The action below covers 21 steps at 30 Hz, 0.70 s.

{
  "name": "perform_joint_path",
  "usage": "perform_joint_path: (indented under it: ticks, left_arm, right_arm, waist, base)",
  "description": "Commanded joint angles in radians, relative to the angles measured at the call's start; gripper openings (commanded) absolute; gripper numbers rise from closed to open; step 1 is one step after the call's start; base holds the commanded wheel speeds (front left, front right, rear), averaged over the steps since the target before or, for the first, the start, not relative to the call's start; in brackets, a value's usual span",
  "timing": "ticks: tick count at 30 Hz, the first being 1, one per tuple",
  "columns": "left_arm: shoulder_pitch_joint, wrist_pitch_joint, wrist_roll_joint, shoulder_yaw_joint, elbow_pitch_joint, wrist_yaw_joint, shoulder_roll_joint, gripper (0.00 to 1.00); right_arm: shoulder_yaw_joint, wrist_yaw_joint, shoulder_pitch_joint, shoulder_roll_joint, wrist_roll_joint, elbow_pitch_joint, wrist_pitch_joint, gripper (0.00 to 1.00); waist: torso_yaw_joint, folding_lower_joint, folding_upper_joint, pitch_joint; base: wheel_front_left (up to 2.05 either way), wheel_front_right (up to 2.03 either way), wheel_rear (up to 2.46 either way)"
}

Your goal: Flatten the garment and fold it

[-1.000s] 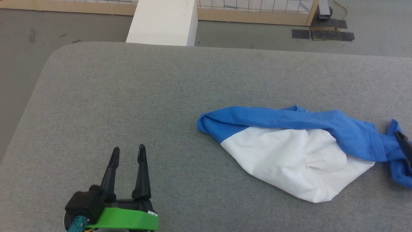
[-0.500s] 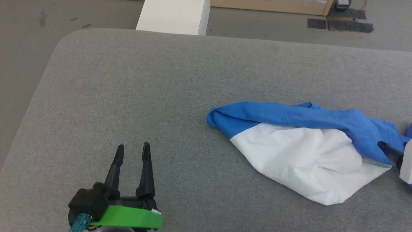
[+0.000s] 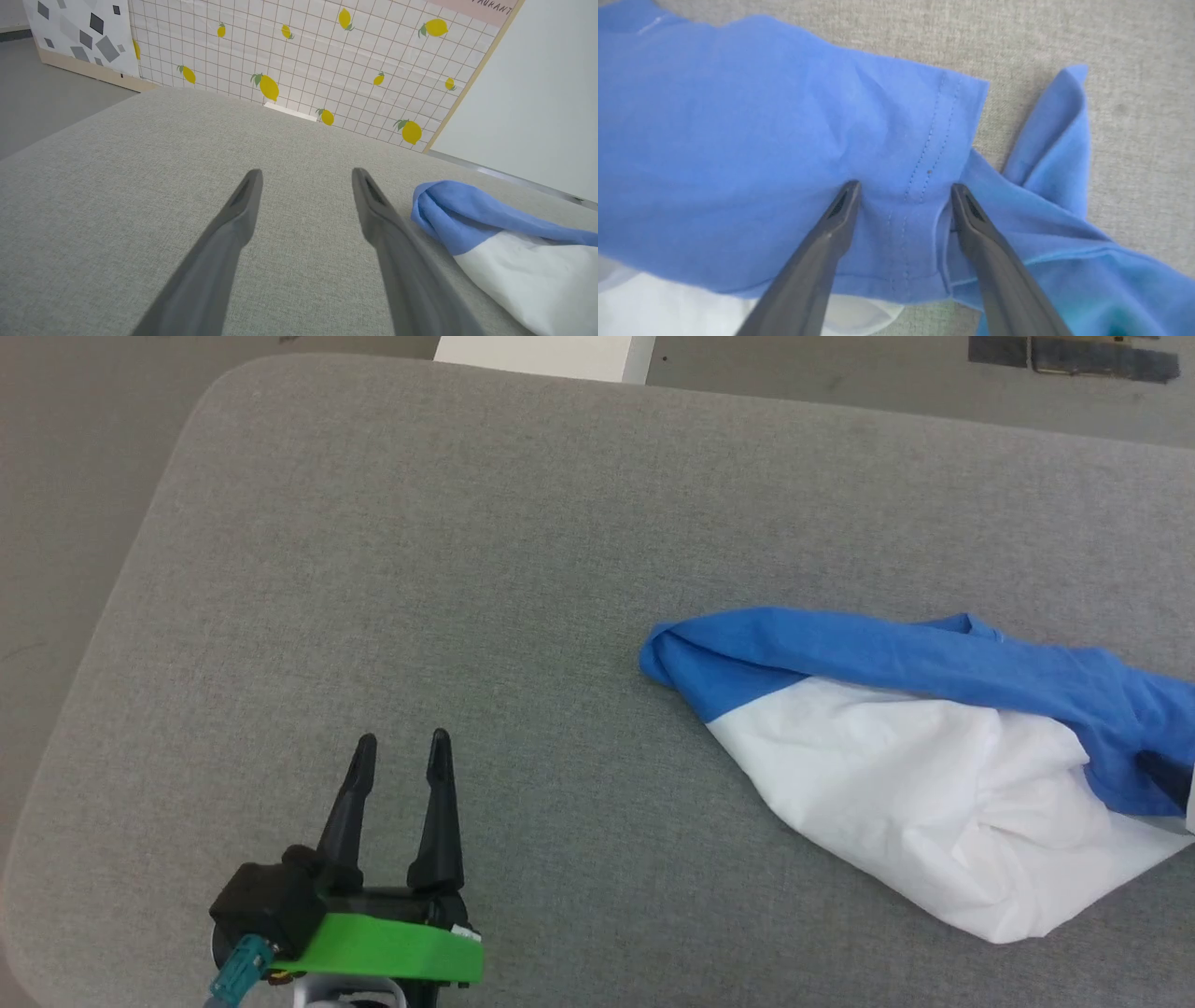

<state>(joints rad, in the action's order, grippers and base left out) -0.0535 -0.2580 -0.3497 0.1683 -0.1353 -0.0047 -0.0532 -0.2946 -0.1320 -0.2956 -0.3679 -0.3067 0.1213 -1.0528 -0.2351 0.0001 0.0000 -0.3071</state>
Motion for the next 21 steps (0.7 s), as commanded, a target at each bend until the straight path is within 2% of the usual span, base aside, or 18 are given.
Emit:
perform_joint_path:
  ticks: [1, 2, 3, 13, 21]
  left_arm:
    - [0.024, -0.004, -0.007, 0.003, 0.004, 0.002, 0.003, 1.0]
    - [0.025, -0.004, -0.008, 0.004, 0.006, 0.002, 0.003, 1.0]
    - [0.026, -0.004, -0.01, 0.006, 0.009, 0.003, 0.003, 1.0]
    - [-0.012, -0.004, -0.014, -0.001, 0.032, 0.0, 0.003, 1.0]
    - [-0.045, -0.004, -0.023, -0.004, 0.033, 0.002, 0.003, 1.0]
  right_arm:
    - [-0.003, 0.001, -0.013, -0.001, 0.005, 0.014, 0.011, 0.87]
    - [-0.005, 0.001, -0.014, 0.001, 0.003, 0.018, 0.021, 0.49]
    - [-0.005, 0.001, -0.023, 0.0, 0.004, 0.021, 0.054, 0.0]
    - [0.048, 0.001, -0.07, -0.044, -0.026, -0.04, 0.096, 0.0]
    - [0.119, 0.001, -0.137, -0.022, -0.046, -0.11, 0.08, 0.0]
  waist:
    - [-0.003, -0.0001, 0.0, -0.003]
    - [-0.002, -0.0001, 0.0, -0.001]
    - [0.002, -0.0001, 0.0, 0.005]
    - [0.026, -0.0001, 0.0, 0.12]
    - [0.003, -0.0001, 0.0, 0.183]
  base:
    - [0.0, 0.0, 0.0]
    - [0.0, 0.0, 0.0]
    - [0.0, 0.0, 0.0]
    - [0.0, 0.0, 0.0]
    - [0.0, 0.0, 0.0]
